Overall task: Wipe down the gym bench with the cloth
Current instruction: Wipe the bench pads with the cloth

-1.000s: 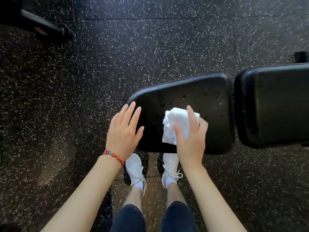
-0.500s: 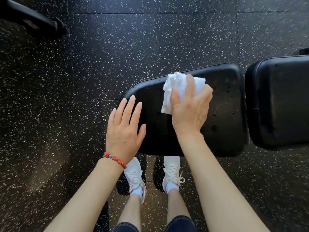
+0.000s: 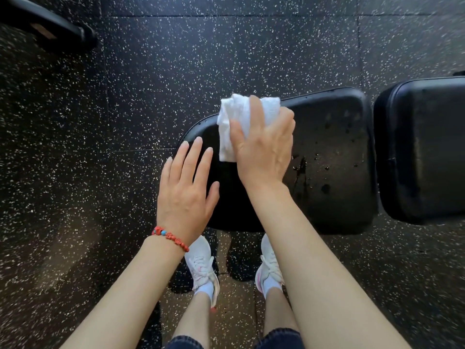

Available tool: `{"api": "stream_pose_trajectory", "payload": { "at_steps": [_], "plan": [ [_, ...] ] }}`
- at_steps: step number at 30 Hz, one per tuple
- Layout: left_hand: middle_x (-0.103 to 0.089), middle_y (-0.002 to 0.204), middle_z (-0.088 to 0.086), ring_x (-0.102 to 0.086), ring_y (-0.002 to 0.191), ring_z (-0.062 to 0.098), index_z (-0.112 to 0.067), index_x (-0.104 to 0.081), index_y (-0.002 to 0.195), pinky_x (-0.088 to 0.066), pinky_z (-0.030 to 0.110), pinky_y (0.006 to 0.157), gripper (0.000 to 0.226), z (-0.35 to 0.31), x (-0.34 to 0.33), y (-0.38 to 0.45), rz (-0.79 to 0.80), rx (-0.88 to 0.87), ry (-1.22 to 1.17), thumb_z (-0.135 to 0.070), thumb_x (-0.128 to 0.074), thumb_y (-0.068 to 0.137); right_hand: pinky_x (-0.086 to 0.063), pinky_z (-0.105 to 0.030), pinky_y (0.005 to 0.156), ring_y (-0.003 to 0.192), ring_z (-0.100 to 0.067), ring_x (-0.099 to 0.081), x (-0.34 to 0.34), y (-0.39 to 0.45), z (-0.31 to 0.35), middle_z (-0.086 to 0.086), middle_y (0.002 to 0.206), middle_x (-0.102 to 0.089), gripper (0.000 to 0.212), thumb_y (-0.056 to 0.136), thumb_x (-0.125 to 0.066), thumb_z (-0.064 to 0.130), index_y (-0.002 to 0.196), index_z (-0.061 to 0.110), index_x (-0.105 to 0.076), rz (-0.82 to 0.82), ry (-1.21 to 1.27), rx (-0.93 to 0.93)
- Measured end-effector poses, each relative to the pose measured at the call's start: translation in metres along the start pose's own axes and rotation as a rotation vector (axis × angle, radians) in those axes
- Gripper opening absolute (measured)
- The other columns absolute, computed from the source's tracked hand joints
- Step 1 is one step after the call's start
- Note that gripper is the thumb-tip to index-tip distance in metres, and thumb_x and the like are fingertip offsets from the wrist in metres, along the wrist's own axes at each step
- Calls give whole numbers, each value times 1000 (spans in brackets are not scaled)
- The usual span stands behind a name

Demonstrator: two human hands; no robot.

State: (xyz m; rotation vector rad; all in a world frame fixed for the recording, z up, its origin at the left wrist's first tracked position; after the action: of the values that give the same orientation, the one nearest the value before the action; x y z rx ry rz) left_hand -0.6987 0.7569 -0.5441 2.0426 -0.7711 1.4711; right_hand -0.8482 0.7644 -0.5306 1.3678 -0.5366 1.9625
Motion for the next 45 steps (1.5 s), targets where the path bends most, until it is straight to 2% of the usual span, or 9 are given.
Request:
{"api": "stream_pose_trajectory", "payload": {
  "at_steps": [5,8,16,21,25,29,37,41,45],
  "plan": [
    [-40,144,19,-31,134,33,-1,-46,134,-27,51,108,49,-6,2,1,-16,43,30,-25,-41,92,-46,-38,64,86,-34,-50,10,8,-16,-20,102,-49,50,87,-45,47,125,15,-54,31,12,134],
    [-40,144,19,-31,134,32,-3,-45,134,-26,52,108,49,-11,0,4,-24,64,33,-27,-42,91,-38,-37,86,108,-31,-41,27,30,-64,-15,120,-37,52,89,-47,52,135,31,-39,126,68,-75],
    [-38,146,15,-29,136,29,-8,-44,137,-14,48,113,52,-27,-12,16,-31,19,57,-32,-42,91,-35,-41,88,110,-36,-41,39,38,-87,-25,125,-38,53,89,-48,43,138,22,-39,60,-43,-185],
    [-36,147,15,-29,137,30,-8,-43,138,-13,46,114,52,-26,-12,15,-27,7,67,-33,-40,93,-46,-36,54,75,-36,-52,21,18,-53,-23,90,-51,46,84,-56,42,119,13,-57,52,-44,189],
    [-38,146,15,-29,136,30,-8,-44,137,-15,47,114,52,-26,-13,15,-46,7,62,-32,-42,92,-36,-35,77,104,-34,-46,49,31,-123,-23,117,-42,51,88,-43,48,134,26,-43,62,-21,-111],
    [-38,146,15,-29,136,29,-7,-45,137,-17,49,113,52,-25,-15,15,-63,6,67,-31,-43,91,-27,-29,73,108,-30,-39,62,17,-140,-19,123,-36,48,91,-47,43,136,27,-39,-43,-39,-274],
    [-37,146,17,-30,135,33,-6,-43,137,-16,50,112,52,-29,-11,14,-20,12,88,-32,-39,92,-47,-31,56,74,-34,-54,39,-64,-81,-21,94,-50,44,86,-51,41,121,15,-48,76,-18,125],
    [-38,146,16,-30,136,32,-7,-44,136,-17,49,112,52,-46,-9,10,-24,-11,64,-31,-40,91,-40,-34,73,96,-30,-45,63,-55,-136,-19,117,-39,49,87,-47,49,132,30,-41,76,68,-194],
    [-38,146,15,-30,136,32,-7,-45,136,-19,51,111,52,-60,-18,6,8,-44,55,-32,-42,90,-34,-32,71,93,-26,-42,75,-65,-162,-20,119,-37,49,91,-46,46,134,24,-43,-18,30,-309]
  ]
}}
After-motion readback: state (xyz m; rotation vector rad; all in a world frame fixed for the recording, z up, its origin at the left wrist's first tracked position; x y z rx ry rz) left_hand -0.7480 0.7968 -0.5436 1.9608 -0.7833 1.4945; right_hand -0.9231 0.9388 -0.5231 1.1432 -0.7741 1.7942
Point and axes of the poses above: each hand's wrist, its own y-axis towards the middle knuckle, its own x-axis out of the back of the hand, z = x × y, the point moved 3 cm from there along y, towards the middle knuckle
